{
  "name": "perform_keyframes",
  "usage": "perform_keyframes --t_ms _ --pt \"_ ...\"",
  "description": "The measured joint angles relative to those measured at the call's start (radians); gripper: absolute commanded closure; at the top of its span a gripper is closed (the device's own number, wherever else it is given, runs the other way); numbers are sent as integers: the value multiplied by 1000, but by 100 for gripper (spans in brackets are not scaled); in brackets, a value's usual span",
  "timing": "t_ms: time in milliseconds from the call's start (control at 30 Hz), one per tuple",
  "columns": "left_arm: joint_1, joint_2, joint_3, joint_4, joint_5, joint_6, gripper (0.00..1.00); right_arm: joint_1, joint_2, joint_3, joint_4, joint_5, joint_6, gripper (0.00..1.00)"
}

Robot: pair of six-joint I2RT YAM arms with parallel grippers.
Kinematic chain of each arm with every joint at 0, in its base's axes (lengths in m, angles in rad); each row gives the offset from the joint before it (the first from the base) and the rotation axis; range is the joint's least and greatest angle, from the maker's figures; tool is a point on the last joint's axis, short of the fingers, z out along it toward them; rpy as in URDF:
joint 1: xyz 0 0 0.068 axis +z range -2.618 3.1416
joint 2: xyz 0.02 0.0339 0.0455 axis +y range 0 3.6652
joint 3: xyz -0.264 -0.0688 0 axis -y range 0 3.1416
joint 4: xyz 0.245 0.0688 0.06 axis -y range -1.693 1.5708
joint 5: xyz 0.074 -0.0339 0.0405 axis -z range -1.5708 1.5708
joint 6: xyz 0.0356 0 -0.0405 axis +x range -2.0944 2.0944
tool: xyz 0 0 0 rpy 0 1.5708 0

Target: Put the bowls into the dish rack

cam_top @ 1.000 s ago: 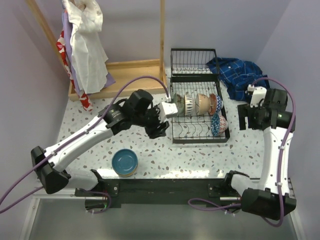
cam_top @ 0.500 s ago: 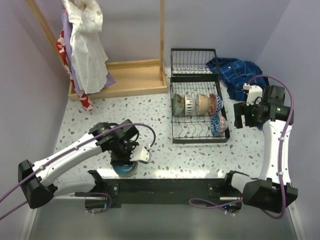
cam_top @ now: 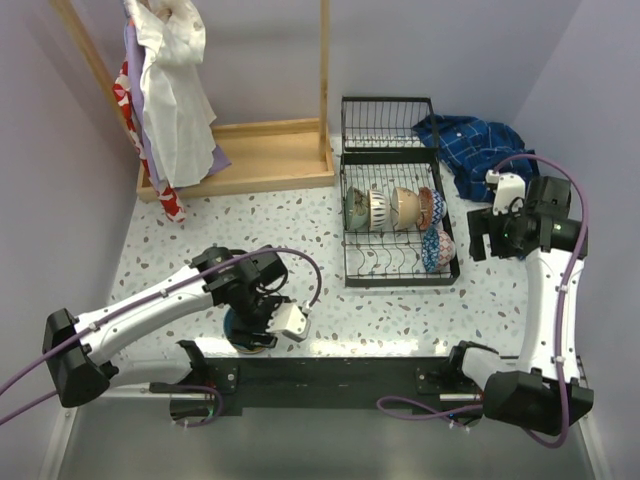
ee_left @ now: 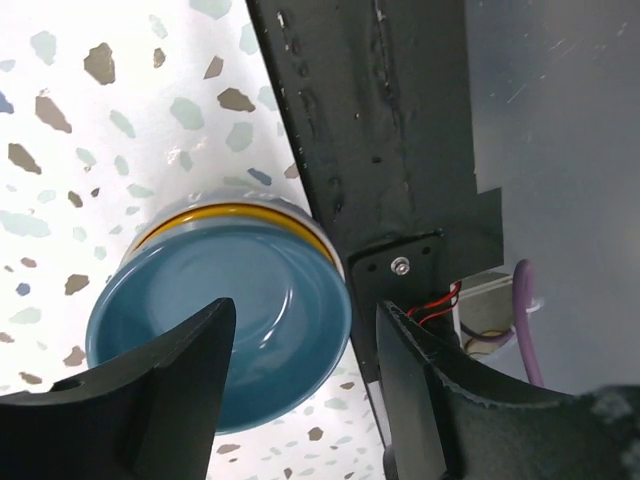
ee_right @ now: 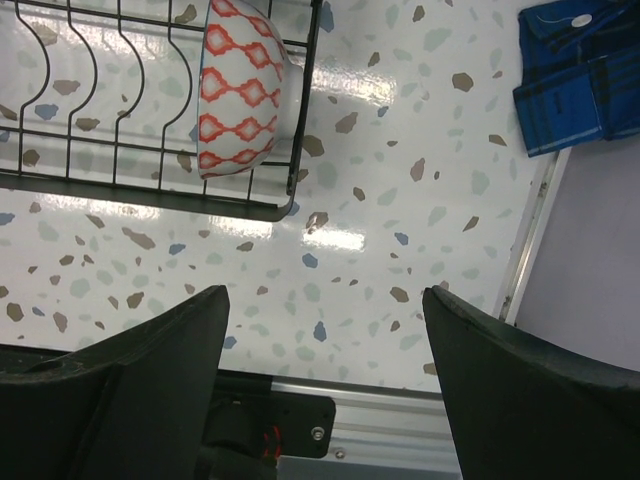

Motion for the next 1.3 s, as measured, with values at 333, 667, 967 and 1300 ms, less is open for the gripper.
perform_keyframes --t_ms 333,667,967,1300 --pt "-12 20 -47 83 22 -117 41 0 -40 -47 -1 6 0 17" --pt "-12 25 -130 169 -14 -182 48 0 -55 -60 -2 23 0 17" --pt "-14 47 -154 205 -55 -236 82 0 -51 -60 -2 28 1 17" --pt "-14 -55 -61 89 -87 -226 100 0 -39 -60 -1 28 1 17"
